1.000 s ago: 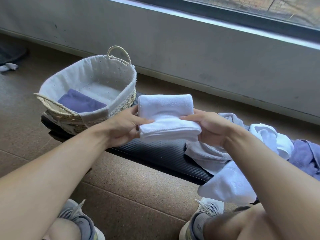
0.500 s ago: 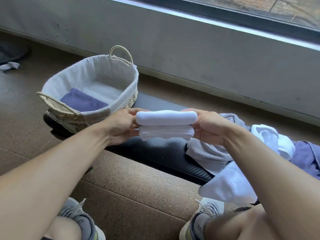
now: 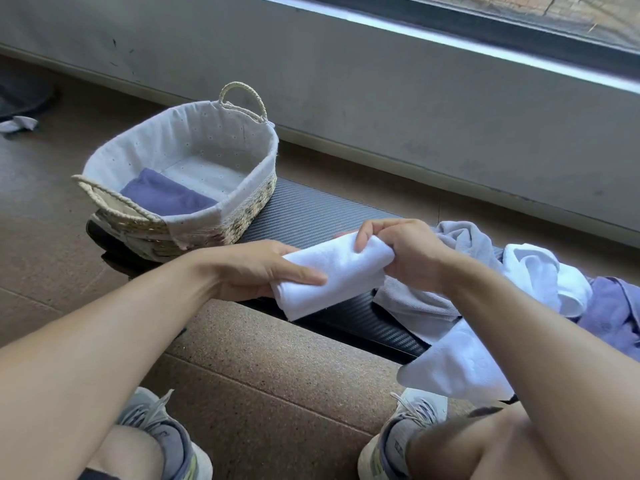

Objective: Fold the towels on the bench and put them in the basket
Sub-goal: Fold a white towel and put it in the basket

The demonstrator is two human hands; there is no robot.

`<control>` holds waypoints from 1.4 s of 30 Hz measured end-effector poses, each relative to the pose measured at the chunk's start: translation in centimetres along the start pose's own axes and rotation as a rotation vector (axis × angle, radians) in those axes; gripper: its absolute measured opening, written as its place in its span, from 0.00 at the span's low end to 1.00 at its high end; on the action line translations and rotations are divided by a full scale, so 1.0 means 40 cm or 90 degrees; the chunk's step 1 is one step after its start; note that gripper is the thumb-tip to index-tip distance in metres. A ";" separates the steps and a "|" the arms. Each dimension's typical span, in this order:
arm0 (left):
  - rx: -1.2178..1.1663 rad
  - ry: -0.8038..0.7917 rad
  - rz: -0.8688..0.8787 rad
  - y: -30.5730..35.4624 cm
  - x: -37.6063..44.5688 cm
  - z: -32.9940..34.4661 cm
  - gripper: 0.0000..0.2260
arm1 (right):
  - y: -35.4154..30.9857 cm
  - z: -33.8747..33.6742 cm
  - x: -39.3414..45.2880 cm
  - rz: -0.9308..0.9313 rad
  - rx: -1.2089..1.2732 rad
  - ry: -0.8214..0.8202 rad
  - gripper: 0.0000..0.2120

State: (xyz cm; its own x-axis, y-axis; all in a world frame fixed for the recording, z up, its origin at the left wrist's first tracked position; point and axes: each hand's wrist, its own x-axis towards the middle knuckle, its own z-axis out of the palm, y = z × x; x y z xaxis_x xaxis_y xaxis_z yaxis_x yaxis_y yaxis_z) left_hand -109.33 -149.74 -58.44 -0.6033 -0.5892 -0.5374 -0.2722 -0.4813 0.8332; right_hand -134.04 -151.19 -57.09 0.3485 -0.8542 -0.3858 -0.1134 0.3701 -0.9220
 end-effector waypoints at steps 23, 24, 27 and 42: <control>0.109 0.298 0.111 -0.014 -0.002 0.009 0.19 | -0.008 0.040 0.039 -0.106 -0.061 0.100 0.31; -0.008 0.277 0.131 -0.012 -0.004 0.026 0.20 | -0.019 0.042 0.037 -0.116 0.042 0.093 0.28; -0.183 0.262 0.144 -0.013 -0.003 0.071 0.23 | -0.039 0.072 0.023 -0.069 0.156 0.044 0.18; -0.040 0.369 0.277 0.002 -0.024 0.052 0.29 | -0.014 0.108 0.036 -0.114 -0.179 -0.023 0.31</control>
State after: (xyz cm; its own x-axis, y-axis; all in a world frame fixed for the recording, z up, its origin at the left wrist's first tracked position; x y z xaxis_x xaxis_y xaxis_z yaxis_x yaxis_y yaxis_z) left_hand -110.33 -147.86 -57.59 -0.1478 -0.9767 -0.1557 -0.0444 -0.1507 0.9876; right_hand -129.45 -151.04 -57.00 0.4178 -0.8814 -0.2204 -0.2980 0.0963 -0.9497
